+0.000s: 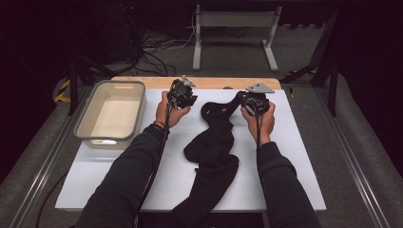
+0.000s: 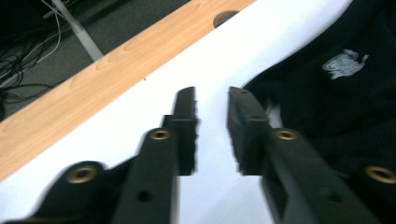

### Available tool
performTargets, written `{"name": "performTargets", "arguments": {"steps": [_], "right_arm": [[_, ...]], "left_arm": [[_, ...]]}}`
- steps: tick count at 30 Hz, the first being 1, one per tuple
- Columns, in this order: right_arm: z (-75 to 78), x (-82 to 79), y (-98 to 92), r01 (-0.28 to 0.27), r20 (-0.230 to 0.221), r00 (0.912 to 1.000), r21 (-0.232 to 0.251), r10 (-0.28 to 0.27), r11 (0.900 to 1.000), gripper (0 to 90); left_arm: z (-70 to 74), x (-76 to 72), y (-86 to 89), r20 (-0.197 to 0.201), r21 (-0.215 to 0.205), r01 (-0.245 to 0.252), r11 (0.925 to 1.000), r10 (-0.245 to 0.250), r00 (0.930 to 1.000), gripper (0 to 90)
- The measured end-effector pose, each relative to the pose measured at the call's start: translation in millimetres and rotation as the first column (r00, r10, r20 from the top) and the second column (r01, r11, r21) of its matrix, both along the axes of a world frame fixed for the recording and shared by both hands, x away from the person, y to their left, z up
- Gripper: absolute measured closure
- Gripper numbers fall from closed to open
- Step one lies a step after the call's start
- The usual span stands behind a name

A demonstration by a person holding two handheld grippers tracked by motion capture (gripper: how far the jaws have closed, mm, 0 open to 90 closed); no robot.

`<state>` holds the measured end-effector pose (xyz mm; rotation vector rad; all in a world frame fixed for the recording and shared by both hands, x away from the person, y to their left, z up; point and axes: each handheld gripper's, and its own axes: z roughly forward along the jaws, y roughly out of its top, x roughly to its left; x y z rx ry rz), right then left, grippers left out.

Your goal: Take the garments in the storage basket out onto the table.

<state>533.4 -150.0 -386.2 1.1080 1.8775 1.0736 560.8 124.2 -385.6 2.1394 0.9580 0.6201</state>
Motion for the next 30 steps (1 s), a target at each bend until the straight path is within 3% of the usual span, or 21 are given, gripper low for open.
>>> {"name": "performTargets", "arguments": {"steps": [3,4,6,8,9,10,14,16,17,18,19,21,23,25,27,28,30], "right_arm": [[-6.0,-1.0,-5.5,0.014,-0.043,0.9990,0.018,-0.013,1.000,57.7],[-6.0,-1.0,-5.5,0.014,-0.043,0.9990,0.018,-0.013,1.000,57.7],[-15.9,-5.5,-14.6,0.026,-0.097,0.9950,0.013,-0.025,1.000,48.1],[-18.9,-10.7,-19.0,0.024,-0.103,0.9944,0.019,-0.022,1.000,45.6],[-20.4,-14.4,-21.6,0.015,-0.113,0.9936,0.033,-0.011,0.999,44.5],[-22.1,-20.0,-24.0,0.000,-0.119,0.9929,0.042,0.005,0.999,43.5],[-28.1,-43.1,-28.1,-0.058,-0.123,0.9903,0.067,0.066,0.996,41.7],[-31.9,-58.4,-29.5,-0.098,-0.129,0.9857,0.084,0.109,0.992,42.4],[-34.2,-66.0,-30.4,-0.108,-0.133,0.9840,0.082,0.118,0.991,42.6],[-34.2,-66.0,-30.4,-0.108,-0.133,0.9840,0.082,0.118,0.991,42.6],[-38.7,-82.8,-30.5,-0.153,-0.164,0.9729,0.073,0.164,0.985,42.2],[-42.1,-96.7,-31.0,-0.182,-0.181,0.9655,0.049,0.188,0.982,41.2],[-46.2,-112.7,-32.2,-0.203,-0.199,0.9571,0.060,0.211,0.977,40.4],[-50.3,-126.9,-31.9,-0.226,-0.222,0.9471,0.050,0.232,0.973,39.2],[-52.3,-133.1,-31.4,-0.229,-0.230,0.9439,0.060,0.237,0.972,39.0],[-58.1,-144.4,-29.6,-0.254,-0.274,0.9211,0.117,0.277,0.960,35.7],[-63.4,-151.1,-26.6,-0.270,-0.309,0.9022,0.139,0.301,0.953,34.9]], "left_arm": [[-4.1,-20.1,-0.3,0.001,-0.046,0.052,0.9976,-0.052,0.9987,68.2],[-4.1,-20.1,-0.3,0.001,-0.046,0.052,0.9976,-0.052,0.9987,66.6],[-10.6,-42.3,-0.8,0.008,-0.064,0.104,0.9925,-0.104,0.9945,61.4],[-14.8,-58.8,-0.6,0.016,-0.060,0.129,0.9898,-0.128,0.9916,56.4],[-14.8,-58.8,-0.6,0.016,-0.060,0.129,0.9898,-0.128,0.9916,52.8],[-19.5,-75.7,0.8,0.031,-0.049,0.152,0.9871,-0.151,0.9881,51.2],[-26.5,-111.3,8.6,0.042,-0.068,0.228,0.9713,-0.226,0.9733,42.5],[-29.0,-126.4,10.9,0.045,-0.066,0.252,0.9654,-0.250,0.9673,38.4],[-30.8,-135.5,11.1,0.057,-0.051,0.274,0.9604,-0.271,0.9609,37.5],[-30.8,-135.5,11.1,0.057,-0.051,0.274,0.9604,-0.271,0.9609,37.6],[-33.7,-151.0,9.7,0.052,-0.008,0.324,0.9459,-0.324,0.9448,36.8],[-35.7,-162.9,8.7,0.048,-0.028,0.356,0.9341,-0.354,0.9338,35.7],[-37.6,-171.3,5.5,0.040,-0.037,0.398,0.9167,-0.396,0.9172,36.4],[-41.8,-175.7,0.3,0.031,-0.005,0.432,0.9020,-0.431,0.9017,40.5],[-45.0,-175.4,-1.9,0.018,-0.005,0.438,0.8990,-0.438,0.8989,43.2],[-52.4,-170.6,-6.0,-0.012,0.000,0.440,0.8979,-0.440,0.8979,46.7],[-60.3,-164.3,-8.1,-0.044,-0.007,0.439,0.8986,-0.439,0.8976,46.9]]}}
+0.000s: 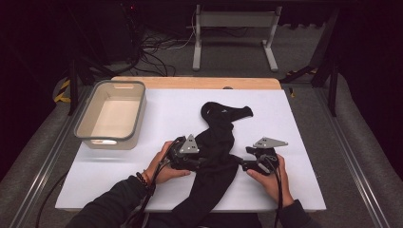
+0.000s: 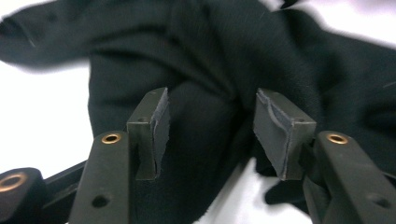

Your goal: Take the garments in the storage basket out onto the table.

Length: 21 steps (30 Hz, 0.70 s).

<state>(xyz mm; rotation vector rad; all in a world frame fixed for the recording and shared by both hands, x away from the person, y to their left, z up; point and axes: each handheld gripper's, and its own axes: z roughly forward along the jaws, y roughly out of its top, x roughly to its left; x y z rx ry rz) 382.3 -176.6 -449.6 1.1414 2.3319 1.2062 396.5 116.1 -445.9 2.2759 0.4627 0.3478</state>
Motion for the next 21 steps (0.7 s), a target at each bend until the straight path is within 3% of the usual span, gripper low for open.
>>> {"name": "performTargets", "arguments": {"steps": [2,3,4,7,8,10,13,14,16,18,21], "right_arm": [[-2.9,-3.1,2.1,-0.007,-0.016,0.9999,0.001,0.007,1.000,34.9],[-7.8,-6.7,7.4,-0.027,-0.027,0.9993,-0.042,0.025,0.999,33.4],[-7.7,-7.4,8.8,-0.028,-0.025,0.9993,-0.051,0.027,0.998,34.8],[-7.7,-8.2,10.1,-0.057,-0.040,0.9977,-0.037,0.056,0.998,41.3],[-8.1,-7.5,10.3,-0.063,-0.041,0.9973,-0.048,0.061,0.997,41.7],[-7.3,-7.9,10.3,-0.076,-0.043,0.9963,-0.041,0.075,0.996,47.9],[-7.3,-9.0,11.2,-0.072,-0.040,0.9967,-0.043,0.070,0.996,48.6],[-7.1,-9.7,12.9,-0.085,-0.033,0.9959,-0.037,0.084,0.996,56.8],[-7.2,-9.7,13.4,-0.090,-0.029,0.9956,-0.031,0.090,0.995,60.4],[-6.7,-10.2,18.2,-0.100,-0.004,0.9950,-0.049,0.100,0.994,73.8],[-3.1,-11.4,22.1,-0.118,0.034,0.9923,-0.046,0.119,0.992,85.2]], "left_arm": [[-5.1,3.5,-0.9,-0.020,0.016,0.002,0.9999,-0.001,0.9998,48.7],[-8.5,5.5,-1.8,-0.023,0.029,0.006,0.9996,-0.006,0.9997,52.7],[-9.4,6.8,-1.8,-0.018,0.027,0.010,0.9996,-0.009,0.9998,55.0],[-10.5,10.7,-1.2,-0.023,0.020,0.014,0.9997,-0.014,0.9996,64.2],[-11.0,11.5,-0.3,-0.038,0.011,0.022,0.9997,-0.021,0.9990,71.3],[-11.5,12.5,1.1,-0.032,0.030,0.018,0.9994,-0.017,0.9993,85.8],[-9.6,13.9,4.8,-0.045,0.023,0.015,0.9996,-0.014,0.9989,87.7],[-5.5,13.8,8.9,-0.031,0.019,0.007,0.9998,-0.006,0.9995,87.8],[-2.9,13.8,11.4,-0.024,0.017,0.002,0.9999,-0.002,0.9997,87.9],[8.0,15.0,22.1,-0.002,-0.013,-0.033,0.9994,0.033,0.9995,87.9],[19.6,18.1,35.7,0.007,-0.041,-0.080,0.9960,0.080,0.9968,87.9]]}}
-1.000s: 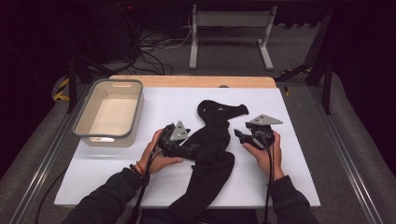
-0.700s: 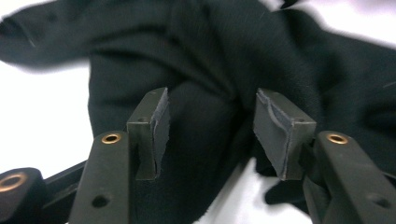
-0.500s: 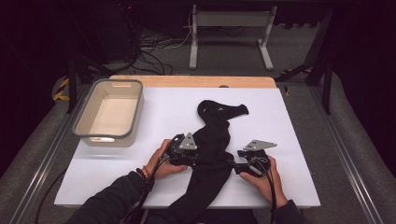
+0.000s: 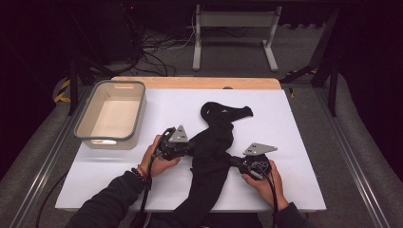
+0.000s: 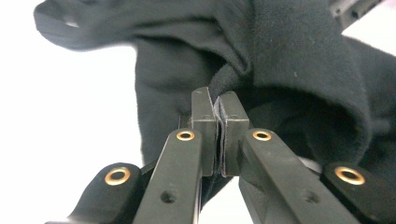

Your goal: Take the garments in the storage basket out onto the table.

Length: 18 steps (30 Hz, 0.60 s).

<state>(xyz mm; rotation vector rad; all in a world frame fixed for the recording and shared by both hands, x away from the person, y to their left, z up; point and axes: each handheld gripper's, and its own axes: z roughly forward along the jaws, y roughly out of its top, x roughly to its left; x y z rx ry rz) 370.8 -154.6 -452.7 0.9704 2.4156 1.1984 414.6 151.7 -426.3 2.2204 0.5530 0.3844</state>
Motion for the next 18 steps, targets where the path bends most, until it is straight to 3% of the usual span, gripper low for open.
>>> {"name": "performTargets", "arguments": {"steps": [2,3,4,5,7,8,10,13,14,18], "right_arm": [[2.5,-0.7,1.4,0.001,0.014,0.9999,0.005,-0.001,1.000,87.0],[9.7,-2.7,5.0,0.009,0.041,0.9991,0.058,-0.012,0.998,87.1],[12.3,-3.8,6.6,0.003,0.052,0.9986,0.075,-0.007,0.997,87.0],[15.2,-5.4,9.3,-0.008,0.070,0.9976,0.075,0.003,0.997,84.6],[16.8,-6.8,12.7,-0.016,0.080,0.9967,0.065,0.010,0.998,79.6],[15.4,-8.6,17.9,-0.025,0.066,0.9976,0.066,0.021,0.997,66.1],[11.4,-10.8,21.7,-0.036,0.026,0.9991,0.059,0.034,0.998,51.6],[8.5,-13.6,26.6,-0.052,-0.005,0.9986,0.059,0.053,0.997,47.7],[5.6,-18.4,37.3,-0.092,-0.030,0.9951,0.079,0.095,0.993,42.5],[-2.2,-28.6,61.6,-0.184,-0.051,0.9815,0.023,0.185,0.983,40.5]], "left_arm": [[4.1,2.0,5.9,-0.004,-0.010,-0.026,0.9996,0.026,0.9997,87.9],[7.9,4.9,13.6,-0.004,-0.022,-0.057,0.9981,0.057,0.9983,87.9],[7.9,4.9,13.6,-0.004,-0.022,-0.057,0.9981,0.057,0.9983,87.8],[8.4,8.6,18.6,-0.006,-0.015,-0.089,0.9959,0.089,0.9960,87.9],[8.0,10.2,20.0,-0.003,-0.009,-0.103,0.9946,0.103,0.9947,87.8],[6.7,12.6,20.8,0.010,0.006,-0.130,0.9916,0.129,0.9915,87.8],[4.1,16.3,21.1,0.020,0.017,-0.144,0.9895,0.143,0.9895,87.8],[1.0,19.0,20.7,0.013,0.025,-0.155,0.9876,0.155,0.9879,87.8],[-1.9,21.2,19.4,0.026,0.051,-0.175,0.9833,0.174,0.9844,87.8],[-4.6,25.6,20.3,0.029,0.061,-0.199,0.9782,0.197,0.9799,87.8]]}}
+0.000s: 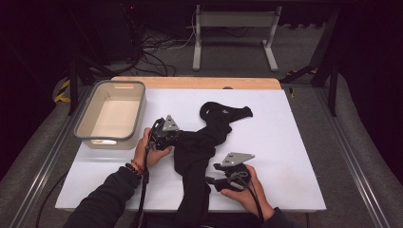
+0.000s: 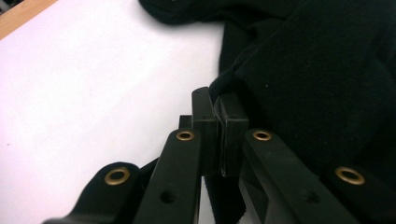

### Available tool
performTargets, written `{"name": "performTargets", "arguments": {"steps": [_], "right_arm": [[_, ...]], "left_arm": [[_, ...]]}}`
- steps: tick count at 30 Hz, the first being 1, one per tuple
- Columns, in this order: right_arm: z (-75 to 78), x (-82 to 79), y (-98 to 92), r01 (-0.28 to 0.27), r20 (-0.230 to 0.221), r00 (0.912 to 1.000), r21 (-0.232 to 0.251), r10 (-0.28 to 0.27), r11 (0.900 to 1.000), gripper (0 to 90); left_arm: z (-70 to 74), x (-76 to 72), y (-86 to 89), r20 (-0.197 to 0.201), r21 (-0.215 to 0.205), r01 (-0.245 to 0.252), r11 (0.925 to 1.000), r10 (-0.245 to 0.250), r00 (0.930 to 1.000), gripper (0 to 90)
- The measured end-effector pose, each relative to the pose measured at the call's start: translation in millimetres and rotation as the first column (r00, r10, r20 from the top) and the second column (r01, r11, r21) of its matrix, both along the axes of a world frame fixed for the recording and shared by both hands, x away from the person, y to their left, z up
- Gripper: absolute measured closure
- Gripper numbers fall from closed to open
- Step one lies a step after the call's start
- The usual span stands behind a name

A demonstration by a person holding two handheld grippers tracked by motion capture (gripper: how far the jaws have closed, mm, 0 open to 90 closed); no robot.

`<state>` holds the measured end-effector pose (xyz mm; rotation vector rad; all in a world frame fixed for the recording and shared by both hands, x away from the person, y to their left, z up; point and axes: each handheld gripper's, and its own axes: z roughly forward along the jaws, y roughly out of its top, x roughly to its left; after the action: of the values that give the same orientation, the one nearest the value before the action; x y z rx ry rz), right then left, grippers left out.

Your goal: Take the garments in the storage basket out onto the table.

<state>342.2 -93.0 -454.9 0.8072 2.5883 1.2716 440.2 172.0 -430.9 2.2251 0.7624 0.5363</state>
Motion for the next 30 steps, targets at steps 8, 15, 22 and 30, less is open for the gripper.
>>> {"name": "performTargets", "arguments": {"steps": [8,15,22,30], "right_arm": [[-5.4,-10.6,24.3,-0.063,0.047,0.9967,-0.090,0.067,0.994,63.3],[-3.9,-11.1,25.0,-0.102,0.073,0.9913,-0.099,0.109,0.990,87.8],[28.5,-10.0,-5.1,0.000,0.138,0.9905,-0.018,0.003,1.000,88.5],[78.6,-29.9,-38.9,0.081,0.291,0.9511,0.089,-0.104,0.993,88.6]], "left_arm": [[-2.9,0.0,11.3,-0.029,-0.064,-0.040,0.9972,0.038,0.9988,80.4],[18.8,-28.0,18.9,0.063,-0.153,-0.065,0.9861,0.076,0.9951,60.0],[36.2,-58.0,16.0,0.084,-0.244,0.007,0.9697,0.014,0.9964,44.1],[-11.4,-68.2,-36.9,-0.085,-0.084,0.120,0.9892,-0.128,0.9882,43.8]]}}
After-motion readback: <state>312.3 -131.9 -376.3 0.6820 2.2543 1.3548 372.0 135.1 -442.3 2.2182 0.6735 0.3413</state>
